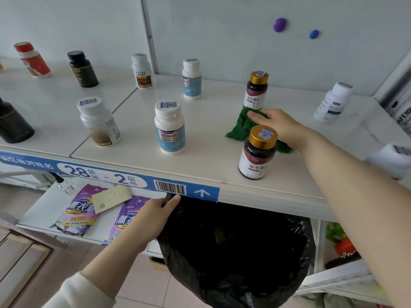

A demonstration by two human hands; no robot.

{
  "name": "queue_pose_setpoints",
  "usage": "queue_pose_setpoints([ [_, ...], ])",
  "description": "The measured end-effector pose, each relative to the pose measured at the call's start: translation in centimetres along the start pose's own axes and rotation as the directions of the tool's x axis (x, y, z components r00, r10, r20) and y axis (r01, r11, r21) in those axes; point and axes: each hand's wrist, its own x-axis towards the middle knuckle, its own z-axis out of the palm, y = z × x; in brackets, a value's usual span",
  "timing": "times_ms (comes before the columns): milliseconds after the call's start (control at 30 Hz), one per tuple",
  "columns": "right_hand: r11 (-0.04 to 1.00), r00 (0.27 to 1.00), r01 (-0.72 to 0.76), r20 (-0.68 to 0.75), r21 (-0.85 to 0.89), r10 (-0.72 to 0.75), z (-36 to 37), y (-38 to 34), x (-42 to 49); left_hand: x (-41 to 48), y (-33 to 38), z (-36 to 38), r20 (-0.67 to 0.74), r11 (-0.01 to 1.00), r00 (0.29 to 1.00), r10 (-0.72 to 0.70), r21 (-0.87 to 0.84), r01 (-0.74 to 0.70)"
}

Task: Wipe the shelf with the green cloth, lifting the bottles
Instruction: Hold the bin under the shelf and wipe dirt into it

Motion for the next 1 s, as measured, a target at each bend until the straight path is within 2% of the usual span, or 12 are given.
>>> queue_pose_setpoints([
  [167,0.997,0.974,-0.068,-0.217,-0.021,0.062,-0.1,0.6,-2.7,0.3,-0.1,0.3,-0.015,1.000,1.000,0.003,0.031,-0.003],
  [333,0.979,0.931,-0.177,-0.341,-0.099,0.134,-0.6,1.1,-5.1,0.3,0.0,0.7,-0.004,1.000,1.000,-0.001,0.023,0.001],
  [433,0.982,0.898,-0.184,-0.413,-0.044,0.150,-0.9,1.4,-6.3,0.2,0.1,0.7,0.015,1.000,1.000,-0.001,0.019,0.000],
  [500,0.987,0.828,-0.159,-0.547,-0.022,0.121,-1.2,1.1,-6.7,0.2,0.3,0.9,0.026,1.000,1.000,-0.004,0.015,0.003],
  [600,0.988,0.640,-0.142,-0.767,-0.064,0.043,-2.0,0.0,-6.1,0.1,0.5,1.1,0.038,1.000,0.999,-0.010,0.024,0.009],
  [700,0.971,0.510,-0.223,-0.860,-0.090,0.037,-2.7,-0.2,-5.0,0.2,0.5,1.0,0.024,1.000,1.000,0.008,0.017,-0.008],
  [767,0.943,0.524,-0.319,-0.846,-0.089,0.097,-2.8,1.0,-4.2,0.3,0.4,1.0,0.009,1.000,1.000,0.019,0.018,-0.019],
  [867,0.869,0.662,-0.478,-0.702,-0.127,0.262,-2.6,2.8,-3.7,0.4,0.1,0.9,-0.002,0.999,1.000,0.030,0.025,-0.030],
  [933,0.875,0.734,-0.465,-0.611,-0.137,0.294,-2.5,3.1,-3.5,0.5,0.0,0.9,-0.001,0.999,0.999,0.032,0.026,-0.032],
  [1000,0.900,0.783,-0.412,-0.562,-0.145,0.268,-2.3,3.0,-3.7,0.6,0.0,1.0,0.003,0.999,1.000,0.030,0.029,-0.030],
])
